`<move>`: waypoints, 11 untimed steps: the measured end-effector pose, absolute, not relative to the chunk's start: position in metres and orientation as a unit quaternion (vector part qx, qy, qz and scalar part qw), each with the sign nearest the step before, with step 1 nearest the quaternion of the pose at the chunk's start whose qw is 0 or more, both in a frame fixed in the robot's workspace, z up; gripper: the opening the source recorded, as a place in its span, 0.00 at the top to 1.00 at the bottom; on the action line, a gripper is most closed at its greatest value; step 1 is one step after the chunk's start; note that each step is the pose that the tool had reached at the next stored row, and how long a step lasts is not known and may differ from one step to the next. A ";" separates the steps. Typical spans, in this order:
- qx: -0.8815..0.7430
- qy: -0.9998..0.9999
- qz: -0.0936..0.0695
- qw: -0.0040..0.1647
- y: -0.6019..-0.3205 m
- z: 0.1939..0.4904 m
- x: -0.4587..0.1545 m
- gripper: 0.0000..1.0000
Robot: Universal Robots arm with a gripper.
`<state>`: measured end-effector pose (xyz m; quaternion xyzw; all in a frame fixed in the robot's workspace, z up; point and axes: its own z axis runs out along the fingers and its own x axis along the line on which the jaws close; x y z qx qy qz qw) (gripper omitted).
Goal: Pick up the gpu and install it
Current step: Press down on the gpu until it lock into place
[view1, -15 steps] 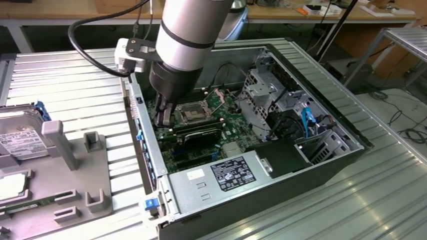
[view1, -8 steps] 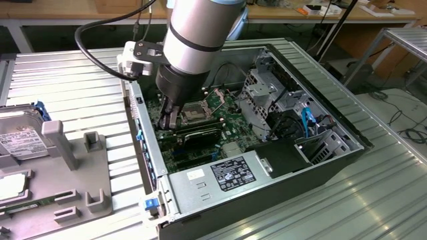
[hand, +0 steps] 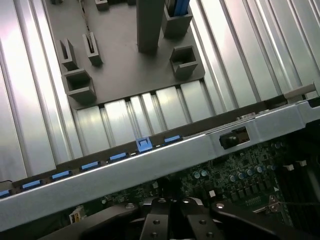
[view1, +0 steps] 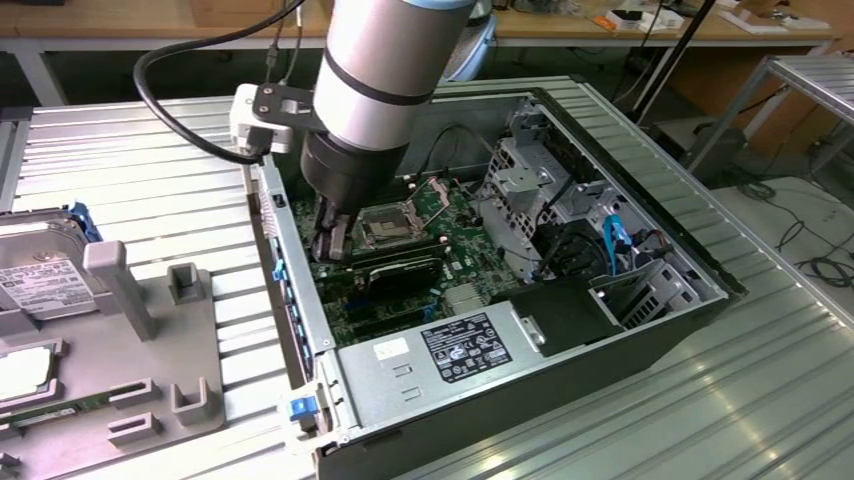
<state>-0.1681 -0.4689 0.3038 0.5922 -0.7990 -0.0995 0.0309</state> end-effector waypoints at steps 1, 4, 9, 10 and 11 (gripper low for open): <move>0.592 -0.799 -0.100 0.031 -0.469 0.304 -0.169 0.89; 0.592 -0.799 -0.099 0.031 -0.469 0.304 -0.170 0.89; 0.591 -0.800 -0.100 0.030 -0.469 0.304 -0.174 0.89; 0.591 -0.800 -0.100 0.030 -0.469 0.304 -0.174 0.89; 0.591 -0.800 -0.100 0.030 -0.469 0.304 -0.174 0.89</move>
